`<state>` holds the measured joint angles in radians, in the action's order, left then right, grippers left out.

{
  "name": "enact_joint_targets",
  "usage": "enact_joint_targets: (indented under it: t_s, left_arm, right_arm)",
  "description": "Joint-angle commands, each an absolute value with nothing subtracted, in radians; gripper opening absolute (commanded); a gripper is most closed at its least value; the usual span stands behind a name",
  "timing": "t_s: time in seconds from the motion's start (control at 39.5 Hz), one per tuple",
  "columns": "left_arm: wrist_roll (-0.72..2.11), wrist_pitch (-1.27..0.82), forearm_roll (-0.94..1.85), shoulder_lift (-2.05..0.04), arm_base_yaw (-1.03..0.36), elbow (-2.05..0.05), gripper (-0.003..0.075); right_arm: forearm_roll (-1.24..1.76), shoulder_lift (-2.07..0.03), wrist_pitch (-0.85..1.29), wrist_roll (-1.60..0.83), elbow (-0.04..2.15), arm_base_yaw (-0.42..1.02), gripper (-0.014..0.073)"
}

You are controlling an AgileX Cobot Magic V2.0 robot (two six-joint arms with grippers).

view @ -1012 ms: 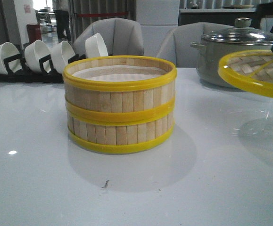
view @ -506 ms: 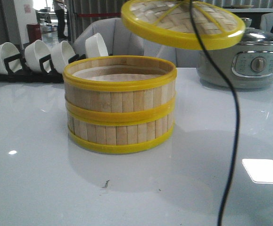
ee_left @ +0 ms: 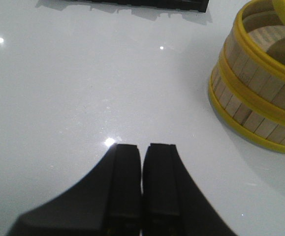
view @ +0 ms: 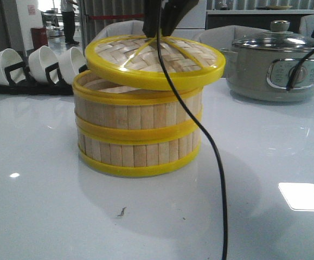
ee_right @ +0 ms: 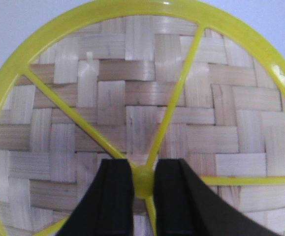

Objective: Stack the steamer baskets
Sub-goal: 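Lower the lid onto the top basket and release it with the right gripper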

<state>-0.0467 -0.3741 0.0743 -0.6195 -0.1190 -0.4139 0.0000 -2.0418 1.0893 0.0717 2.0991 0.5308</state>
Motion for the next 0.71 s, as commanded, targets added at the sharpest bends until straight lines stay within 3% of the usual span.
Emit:
enact_joint_targets:
  t_s: [0.0,0.68]
  left_arm:
    - [-0.052,-0.290,0.082,-0.617,-0.120,-0.444,0.0086]
    - [-0.052,-0.290,0.082,-0.617,-0.120,-0.444,0.0086]
  right_arm:
    - [-0.009,-1.995,1.019,0.064,2.144,0.538,0.0036]
    - [-0.009,-2.048,0.944,0.052,2.155,0.567,0.0036]
